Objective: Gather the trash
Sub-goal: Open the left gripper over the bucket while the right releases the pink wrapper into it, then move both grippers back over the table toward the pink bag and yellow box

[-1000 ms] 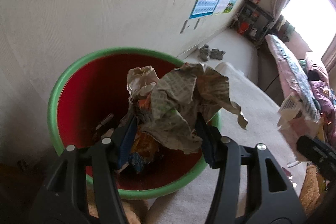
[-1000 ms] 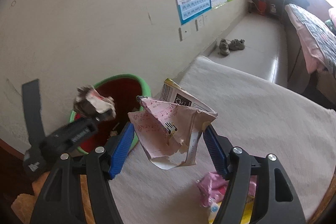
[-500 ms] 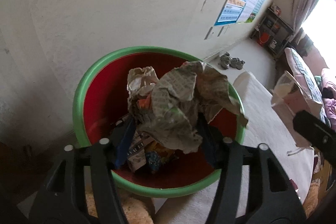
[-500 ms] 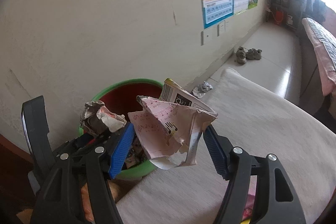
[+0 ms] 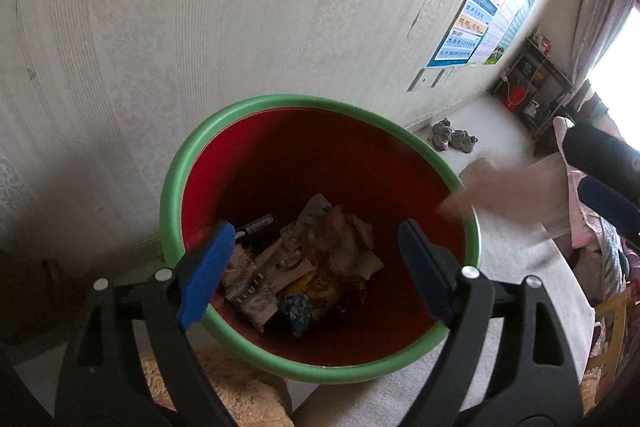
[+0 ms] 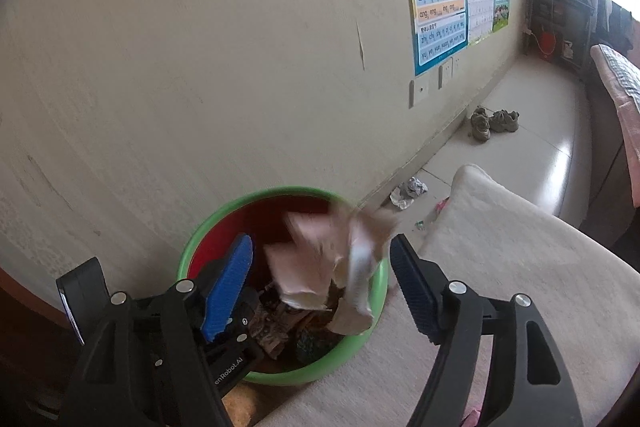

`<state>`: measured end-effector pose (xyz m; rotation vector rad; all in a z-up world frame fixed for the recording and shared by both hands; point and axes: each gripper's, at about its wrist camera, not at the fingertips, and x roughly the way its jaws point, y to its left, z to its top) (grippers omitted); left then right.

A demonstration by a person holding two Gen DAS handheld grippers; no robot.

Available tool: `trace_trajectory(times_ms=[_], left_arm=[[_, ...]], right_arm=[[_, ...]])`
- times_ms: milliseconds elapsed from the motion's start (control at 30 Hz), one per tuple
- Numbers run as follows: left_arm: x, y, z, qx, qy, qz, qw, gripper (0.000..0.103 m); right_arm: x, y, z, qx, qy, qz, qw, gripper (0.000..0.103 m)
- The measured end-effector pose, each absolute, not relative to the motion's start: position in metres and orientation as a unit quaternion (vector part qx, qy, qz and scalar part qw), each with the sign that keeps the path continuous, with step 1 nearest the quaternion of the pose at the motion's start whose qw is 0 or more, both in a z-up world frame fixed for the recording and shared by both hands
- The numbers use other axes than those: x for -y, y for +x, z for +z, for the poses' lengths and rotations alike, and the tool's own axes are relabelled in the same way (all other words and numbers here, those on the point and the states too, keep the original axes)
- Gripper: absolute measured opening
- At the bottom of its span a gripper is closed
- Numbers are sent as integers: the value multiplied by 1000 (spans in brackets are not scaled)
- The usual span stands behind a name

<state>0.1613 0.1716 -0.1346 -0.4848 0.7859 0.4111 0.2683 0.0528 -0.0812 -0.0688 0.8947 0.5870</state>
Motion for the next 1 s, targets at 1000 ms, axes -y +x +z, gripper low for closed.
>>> trace_trajectory(times_ms=[1000], left_arm=[[-134, 170, -129, -386, -138, 172, 896, 86]], right_arm=[[188, 177, -125, -507, 97, 82, 853, 80]])
